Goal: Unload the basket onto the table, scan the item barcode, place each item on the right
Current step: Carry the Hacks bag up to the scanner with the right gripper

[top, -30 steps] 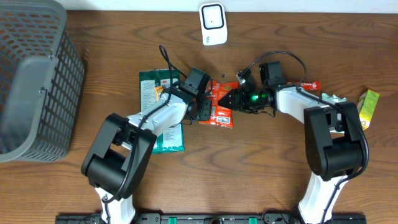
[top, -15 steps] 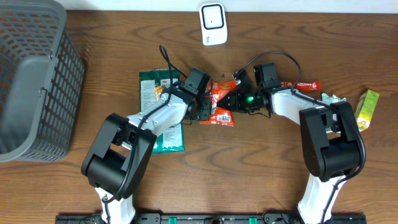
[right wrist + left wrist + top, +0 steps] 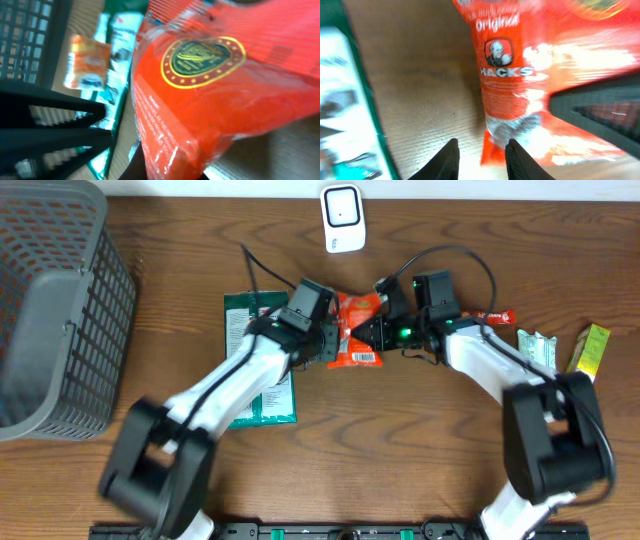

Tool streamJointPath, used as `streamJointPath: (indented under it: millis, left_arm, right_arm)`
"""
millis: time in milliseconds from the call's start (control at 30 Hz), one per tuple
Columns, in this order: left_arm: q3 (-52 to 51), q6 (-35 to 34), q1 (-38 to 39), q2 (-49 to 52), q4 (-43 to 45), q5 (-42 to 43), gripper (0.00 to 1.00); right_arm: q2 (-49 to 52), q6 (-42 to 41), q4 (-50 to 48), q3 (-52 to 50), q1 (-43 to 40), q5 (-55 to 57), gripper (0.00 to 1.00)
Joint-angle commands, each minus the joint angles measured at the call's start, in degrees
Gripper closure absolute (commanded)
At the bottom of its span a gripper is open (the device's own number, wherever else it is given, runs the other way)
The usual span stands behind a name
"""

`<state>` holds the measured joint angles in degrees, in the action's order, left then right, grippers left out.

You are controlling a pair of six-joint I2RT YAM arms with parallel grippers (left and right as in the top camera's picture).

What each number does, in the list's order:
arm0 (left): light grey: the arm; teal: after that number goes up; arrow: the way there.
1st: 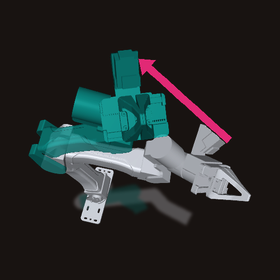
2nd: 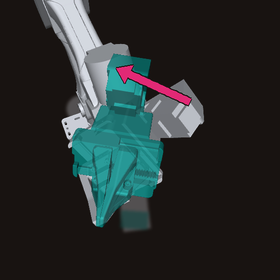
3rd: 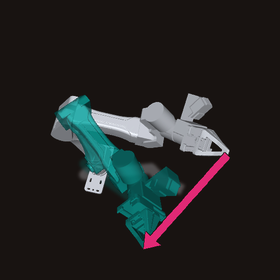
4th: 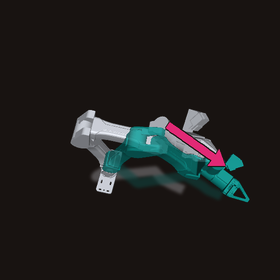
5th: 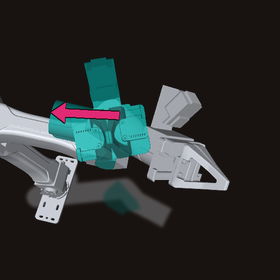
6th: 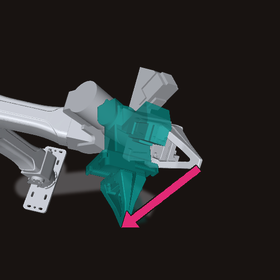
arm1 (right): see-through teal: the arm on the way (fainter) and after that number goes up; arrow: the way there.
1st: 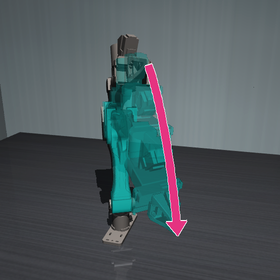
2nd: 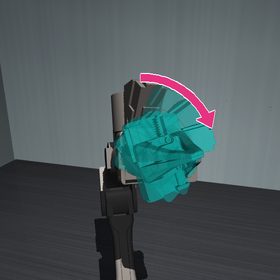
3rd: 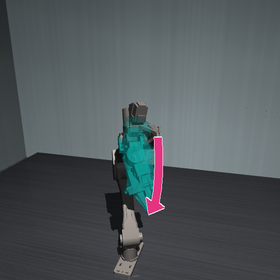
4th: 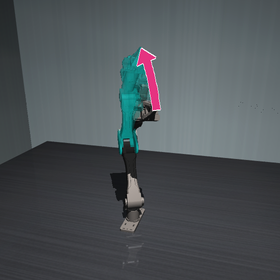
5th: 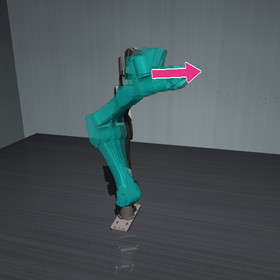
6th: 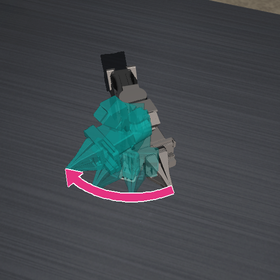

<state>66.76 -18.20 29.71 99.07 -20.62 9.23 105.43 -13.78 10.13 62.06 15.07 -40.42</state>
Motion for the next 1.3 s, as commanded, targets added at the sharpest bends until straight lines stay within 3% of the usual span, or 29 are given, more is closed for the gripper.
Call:
streamJointPath:
  millis: [0,300,533,600,667,767,833,933,1267]
  left_arm:
    - [0.5,-0.1,-1.6,-9.1,-2.8,-1.4,0.65]
    - [8.8,-2.8,-15.3,-23.9,-22.0,-1.3,0.61]
    - [16.2,-3.3,-27.8,-30.0,-34.3,-1.2,0.59]
    - [16.4,-3.3,-30.1,-31.2,-34.7,-1.2,0.53]
    - [16.3,-3.3,-31.4,-31.8,-35.1,-1.2,0.38]
    - [16.3,-3.3,-31.6,-31.7,-36.4,-1.2,0.18]
    - [16.1,-3.3,-31.6,-31.6,-36.4,-1.2,0.18]
    - [16.0,-3.3,-31.6,-31.3,-36.4,-1.2,0.17]
    - [16.0,-3.3,-31.6,-31.0,-36.4,-1.2,0.16]
  right_arm:
    - [-6.8,3.7,2.0,0.8,0.2,3.9,0.99]
    - [-14.8,7.5,9.0,8.8,1.8,12.7,0.99]
    - [-12.5,11.1,23.9,29.7,3.7,14.9,0.99]
    - [-11.5,12.7,26.9,35.8,4.4,15.0,0.99]
    - [-11.1,15.3,27.6,39.5,5.5,16.0,0.99]
    - [-11.1,23.3,26.1,40.1,7.5,17.0,0.99]
    - [-10.3,31.8,25.7,40.0,9.1,17.0,0.99]
    - [-8.3,38.1,23.2,40.0,10.6,17.1,0.99]
    - [3.7,29.3,-0.6,40.0,10.5,20.8,0.99]
